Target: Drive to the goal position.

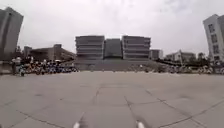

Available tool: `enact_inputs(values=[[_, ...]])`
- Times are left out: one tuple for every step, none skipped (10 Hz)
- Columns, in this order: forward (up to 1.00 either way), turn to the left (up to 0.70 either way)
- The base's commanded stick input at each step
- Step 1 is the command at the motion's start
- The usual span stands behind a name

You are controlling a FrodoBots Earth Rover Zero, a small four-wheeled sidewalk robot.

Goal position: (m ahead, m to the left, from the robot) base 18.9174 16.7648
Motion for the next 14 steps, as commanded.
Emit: enact_inputs(values=[[0.85, 0.00], [0.85, 0.00], [0.85, 0.00], [0.85, 0.00], [0.85, 0.00], [0.85, 0.00], [0.85, 0.00], [0.85, 0.00], [0.85, 0.00], [0.85, 0.00], [0.85, 0.00], [0.85, 0.00], [0.85, 0.00], [0.85, 0.00]])
